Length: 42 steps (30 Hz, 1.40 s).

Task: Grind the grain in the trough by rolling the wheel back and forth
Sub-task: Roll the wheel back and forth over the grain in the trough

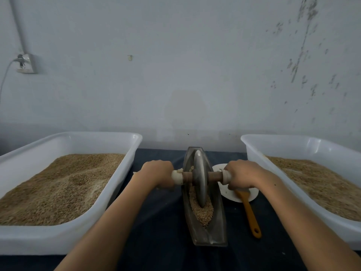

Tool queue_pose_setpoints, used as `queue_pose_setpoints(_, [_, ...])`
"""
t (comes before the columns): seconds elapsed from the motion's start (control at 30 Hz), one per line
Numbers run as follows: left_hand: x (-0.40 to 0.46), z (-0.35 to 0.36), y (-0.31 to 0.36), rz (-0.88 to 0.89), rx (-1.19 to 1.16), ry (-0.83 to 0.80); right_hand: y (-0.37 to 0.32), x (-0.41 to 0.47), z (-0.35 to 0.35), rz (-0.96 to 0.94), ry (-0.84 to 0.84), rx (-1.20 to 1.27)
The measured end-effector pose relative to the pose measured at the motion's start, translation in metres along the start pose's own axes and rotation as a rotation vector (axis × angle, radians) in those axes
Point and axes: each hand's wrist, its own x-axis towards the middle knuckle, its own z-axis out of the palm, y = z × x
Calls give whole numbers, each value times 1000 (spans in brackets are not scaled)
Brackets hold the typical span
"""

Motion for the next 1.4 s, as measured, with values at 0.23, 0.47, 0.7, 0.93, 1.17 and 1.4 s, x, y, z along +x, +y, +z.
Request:
queue_pose_setpoints(0.23, [0,10,-1,25,-7,228,-3,7,18,-29,445,-113])
queue_pose_setpoints(0.47, [-1,9,0,21,6,219,-3,5,15,-21,405,-77])
queue_pose_setpoints(0.7, [-3,-3,3,11,3,-20,0,-2,-4,1,-17,6])
queue_pose_setpoints(0.93, [0,2,-1,19,-30,34,-2,-1,0,2,92,-50])
queue_pose_setpoints(1.17, [1,11,1,12,13,265,-6,2,15,-1,455,-60])
queue_pose_setpoints(1.4, [0,4,4,-10,57,165,-4,1,8,17,269,-60])
